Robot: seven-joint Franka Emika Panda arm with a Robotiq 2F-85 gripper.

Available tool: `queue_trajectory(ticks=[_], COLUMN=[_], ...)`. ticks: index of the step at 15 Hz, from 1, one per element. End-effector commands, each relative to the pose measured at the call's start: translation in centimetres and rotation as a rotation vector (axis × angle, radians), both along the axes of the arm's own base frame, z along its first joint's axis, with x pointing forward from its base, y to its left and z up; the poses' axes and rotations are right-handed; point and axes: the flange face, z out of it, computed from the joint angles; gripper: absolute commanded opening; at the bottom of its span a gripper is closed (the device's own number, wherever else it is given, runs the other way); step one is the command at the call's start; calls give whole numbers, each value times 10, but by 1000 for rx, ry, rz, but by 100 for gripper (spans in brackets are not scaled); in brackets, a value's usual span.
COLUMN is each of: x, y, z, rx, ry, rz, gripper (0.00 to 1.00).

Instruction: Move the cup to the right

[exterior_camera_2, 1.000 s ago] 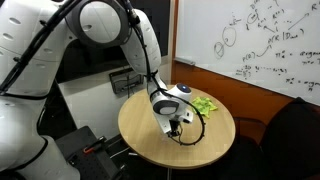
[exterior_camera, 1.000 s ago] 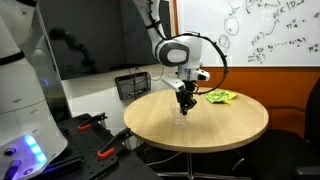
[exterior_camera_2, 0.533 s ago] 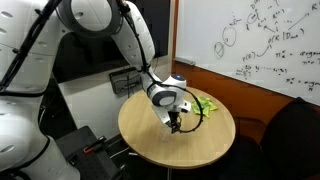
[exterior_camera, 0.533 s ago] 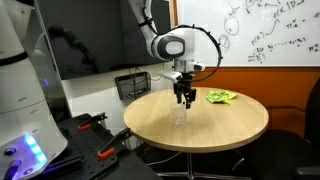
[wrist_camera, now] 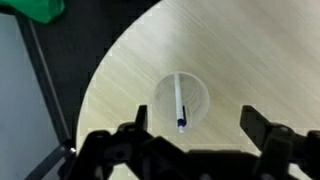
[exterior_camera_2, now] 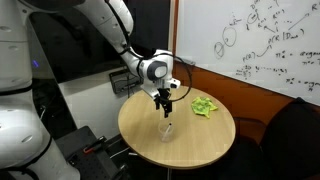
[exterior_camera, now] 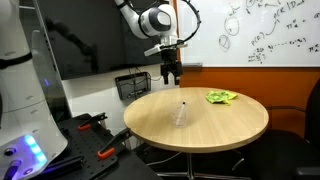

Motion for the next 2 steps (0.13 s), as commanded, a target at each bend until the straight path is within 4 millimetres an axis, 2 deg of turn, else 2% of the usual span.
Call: queue_trajectory(ticks=[1, 2], x=[-13, -14], y=[17, 24], z=[25, 29], rx=[-101, -110], ry=[27, 27], rz=[-30, -14], gripper=[100, 100])
